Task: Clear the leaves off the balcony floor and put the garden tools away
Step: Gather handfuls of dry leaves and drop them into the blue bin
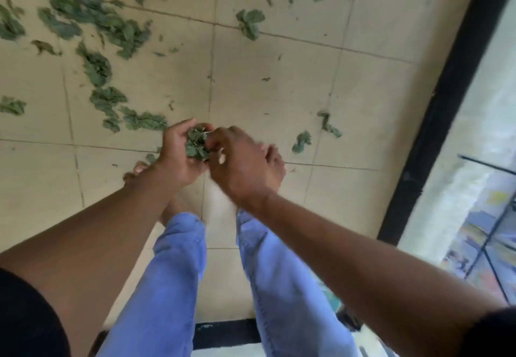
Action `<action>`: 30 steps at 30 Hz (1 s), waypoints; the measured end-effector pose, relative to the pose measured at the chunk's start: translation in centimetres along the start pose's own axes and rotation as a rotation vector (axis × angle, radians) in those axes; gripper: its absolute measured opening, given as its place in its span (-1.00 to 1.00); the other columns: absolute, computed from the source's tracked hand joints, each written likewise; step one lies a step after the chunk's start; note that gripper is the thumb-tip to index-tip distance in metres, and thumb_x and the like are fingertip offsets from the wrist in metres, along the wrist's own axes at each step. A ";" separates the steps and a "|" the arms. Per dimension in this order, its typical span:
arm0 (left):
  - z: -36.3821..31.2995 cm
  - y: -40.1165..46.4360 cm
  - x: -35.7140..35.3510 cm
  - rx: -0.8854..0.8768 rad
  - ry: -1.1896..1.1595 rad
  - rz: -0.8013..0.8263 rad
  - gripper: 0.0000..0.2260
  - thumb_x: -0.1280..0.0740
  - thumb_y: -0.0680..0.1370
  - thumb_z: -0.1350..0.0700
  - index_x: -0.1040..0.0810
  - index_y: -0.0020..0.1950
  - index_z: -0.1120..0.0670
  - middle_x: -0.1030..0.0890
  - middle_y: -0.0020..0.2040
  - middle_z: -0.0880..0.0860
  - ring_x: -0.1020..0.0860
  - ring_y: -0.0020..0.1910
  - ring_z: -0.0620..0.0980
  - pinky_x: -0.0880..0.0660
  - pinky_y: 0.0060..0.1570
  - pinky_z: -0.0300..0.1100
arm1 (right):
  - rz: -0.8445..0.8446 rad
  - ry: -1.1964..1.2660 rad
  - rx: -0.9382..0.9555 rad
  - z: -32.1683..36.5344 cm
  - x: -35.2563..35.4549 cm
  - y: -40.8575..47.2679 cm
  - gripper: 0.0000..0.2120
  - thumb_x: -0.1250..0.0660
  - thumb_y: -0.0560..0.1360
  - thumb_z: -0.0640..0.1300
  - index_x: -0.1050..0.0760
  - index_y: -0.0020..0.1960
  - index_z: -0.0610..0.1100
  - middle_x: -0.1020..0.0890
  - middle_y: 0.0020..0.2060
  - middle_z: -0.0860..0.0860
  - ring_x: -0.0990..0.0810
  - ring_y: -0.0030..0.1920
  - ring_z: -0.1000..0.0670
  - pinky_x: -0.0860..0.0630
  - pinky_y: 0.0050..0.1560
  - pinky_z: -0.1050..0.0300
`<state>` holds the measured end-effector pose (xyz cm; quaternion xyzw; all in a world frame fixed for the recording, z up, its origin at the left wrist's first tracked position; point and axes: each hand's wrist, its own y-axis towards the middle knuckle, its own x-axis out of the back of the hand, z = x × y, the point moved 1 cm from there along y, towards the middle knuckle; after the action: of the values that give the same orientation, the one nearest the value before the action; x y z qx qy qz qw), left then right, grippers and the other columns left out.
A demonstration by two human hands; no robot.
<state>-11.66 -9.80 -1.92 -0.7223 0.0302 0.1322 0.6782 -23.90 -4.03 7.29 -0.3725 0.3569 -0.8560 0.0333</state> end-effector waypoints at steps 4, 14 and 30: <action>0.3 -0.2 -2.3 0.042 0.101 0.063 -0.65 -0.21 0.63 -0.08 -0.64 -0.16 0.08 -0.60 -0.18 0.05 -0.61 -0.18 0.04 -0.54 -0.14 -0.17 | -0.185 -0.034 -0.062 -1.3 -1.2 -1.5 -0.69 -0.17 0.57 0.11 -0.45 0.30 0.20 -0.52 0.15 0.14 -0.52 0.05 -0.06 -0.14 0.01 0.40; 3.8 2.1 -7.1 0.100 0.218 0.118 -0.68 -0.20 0.63 -0.03 -0.58 -0.16 0.14 -0.59 -0.19 0.10 -0.59 -0.23 0.09 -0.48 -0.18 -0.14 | -0.340 0.021 -0.412 -18.5 -3.0 0.9 -0.71 -0.29 0.48 -0.18 -0.47 0.20 -0.08 -0.46 0.10 -0.14 -0.51 0.02 -0.19 -0.35 -0.20 0.06; 4.7 1.9 -7.4 0.149 0.083 0.172 -0.67 -0.19 0.64 -0.05 -0.62 -0.07 0.15 -0.63 -0.06 0.13 -0.62 -0.12 0.12 -0.52 -0.12 -0.12 | -0.584 0.538 -0.264 -16.2 -1.0 0.9 -0.88 -0.42 0.36 -0.29 -0.58 -0.16 -0.11 -0.62 -0.30 0.06 -0.58 -0.27 0.02 -0.53 -0.22 0.00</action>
<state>-19.91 -6.32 -2.25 -0.6693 0.1298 0.1574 0.7144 -34.07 5.09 -1.51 -0.2223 0.3392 -0.8431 -0.3532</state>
